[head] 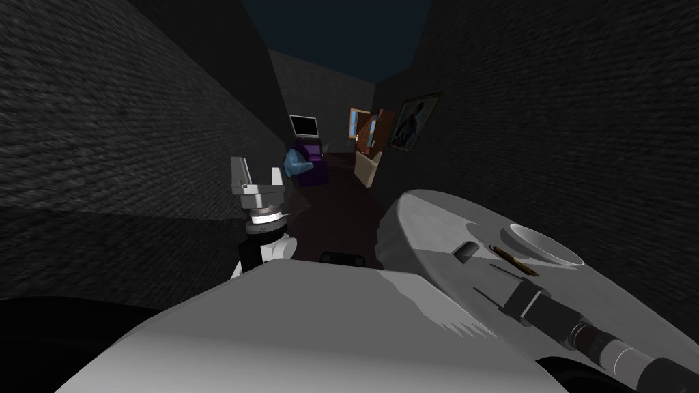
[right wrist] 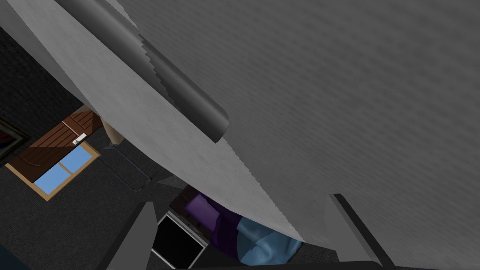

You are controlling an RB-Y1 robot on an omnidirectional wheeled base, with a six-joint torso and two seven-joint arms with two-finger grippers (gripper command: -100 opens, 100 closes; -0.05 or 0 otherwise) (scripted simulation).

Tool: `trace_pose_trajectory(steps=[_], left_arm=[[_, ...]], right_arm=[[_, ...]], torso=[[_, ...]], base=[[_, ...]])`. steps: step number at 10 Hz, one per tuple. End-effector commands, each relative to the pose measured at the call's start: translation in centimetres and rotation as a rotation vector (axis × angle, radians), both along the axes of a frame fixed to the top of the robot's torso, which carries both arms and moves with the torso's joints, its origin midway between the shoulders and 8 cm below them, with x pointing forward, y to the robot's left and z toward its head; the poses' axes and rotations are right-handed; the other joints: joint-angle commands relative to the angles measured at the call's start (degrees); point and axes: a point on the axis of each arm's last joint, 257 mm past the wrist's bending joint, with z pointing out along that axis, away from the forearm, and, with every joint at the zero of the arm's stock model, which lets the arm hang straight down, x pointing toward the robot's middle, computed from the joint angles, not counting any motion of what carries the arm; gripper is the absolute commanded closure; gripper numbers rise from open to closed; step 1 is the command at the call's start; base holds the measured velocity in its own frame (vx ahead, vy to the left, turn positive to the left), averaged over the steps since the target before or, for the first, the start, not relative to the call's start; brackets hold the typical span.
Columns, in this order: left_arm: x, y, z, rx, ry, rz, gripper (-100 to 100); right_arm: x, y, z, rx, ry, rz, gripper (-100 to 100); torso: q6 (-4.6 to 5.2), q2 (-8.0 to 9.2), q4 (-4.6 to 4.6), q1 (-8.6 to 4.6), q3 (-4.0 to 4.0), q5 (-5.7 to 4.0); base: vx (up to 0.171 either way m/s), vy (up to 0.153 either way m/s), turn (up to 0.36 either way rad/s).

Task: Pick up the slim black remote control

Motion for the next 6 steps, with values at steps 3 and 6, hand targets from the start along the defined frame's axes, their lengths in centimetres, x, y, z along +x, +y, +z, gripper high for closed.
trace_pose_trajectory(steps=[3,6], left_arm=[[0.00,0.00,0.00,0.000,0.000,0.000,0],[0.00,0.00,0.00,0.000,0.000,0.000,0]], right_arm=[[-0.44,-1.76,0.84,-0.048,0.010,-0.019,-100],[-0.60,-2.07,0.98,-0.061,0.018,-0.018,-100]], torso=[[-0.01,-0.06,-0.02,0.07,-0.04,0.02],[0.00,-0.05,-0.01,0.05,-0.03,0.02]], base=[[0.015,0.022,0.061],[0.010,0.014,0.041]])
